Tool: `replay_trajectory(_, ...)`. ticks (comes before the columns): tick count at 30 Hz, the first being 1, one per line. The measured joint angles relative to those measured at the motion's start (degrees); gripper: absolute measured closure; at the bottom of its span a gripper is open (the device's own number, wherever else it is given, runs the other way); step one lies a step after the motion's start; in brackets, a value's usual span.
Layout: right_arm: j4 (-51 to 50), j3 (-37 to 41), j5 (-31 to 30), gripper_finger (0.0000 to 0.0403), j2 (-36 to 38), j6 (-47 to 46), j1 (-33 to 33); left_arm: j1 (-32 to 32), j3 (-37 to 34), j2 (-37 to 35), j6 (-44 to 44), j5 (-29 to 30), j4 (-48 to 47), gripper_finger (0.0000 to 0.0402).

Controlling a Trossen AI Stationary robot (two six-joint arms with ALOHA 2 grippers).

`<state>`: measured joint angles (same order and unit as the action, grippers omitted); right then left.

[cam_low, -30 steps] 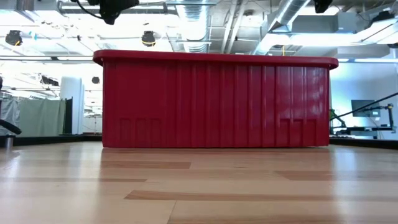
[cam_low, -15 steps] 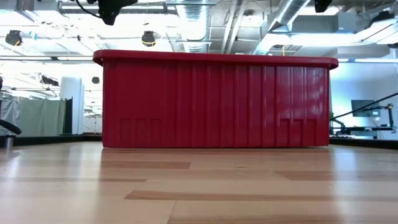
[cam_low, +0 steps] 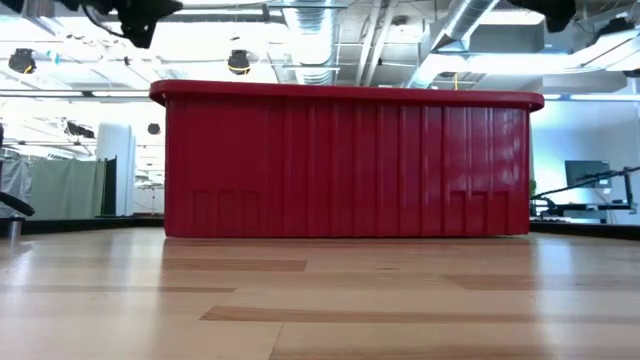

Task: Pick and place slides into bin
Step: Return to Home Position

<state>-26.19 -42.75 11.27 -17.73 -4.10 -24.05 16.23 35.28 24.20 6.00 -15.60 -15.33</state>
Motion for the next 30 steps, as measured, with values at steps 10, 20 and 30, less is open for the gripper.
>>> replay_trajectory(10,3.1,11.6,6.5,0.0143,8.4,-3.0,0.0,0.0,-5.7,-0.8,-1.6,0.6,6.7,0.0209)
replay_trajectory(20,0.5,12.6,10.4,0.0143,13.1,1.1,0.0,0.0,-6.5,-0.7,-7.2,-4.1,7.7,0.0209)
replay_trajectory(30,6.8,21.2,16.5,0.0143,17.5,-2.3,0.5,-2.3,-7.3,-0.8,-11.6,-9.8,9.9,0.0209)
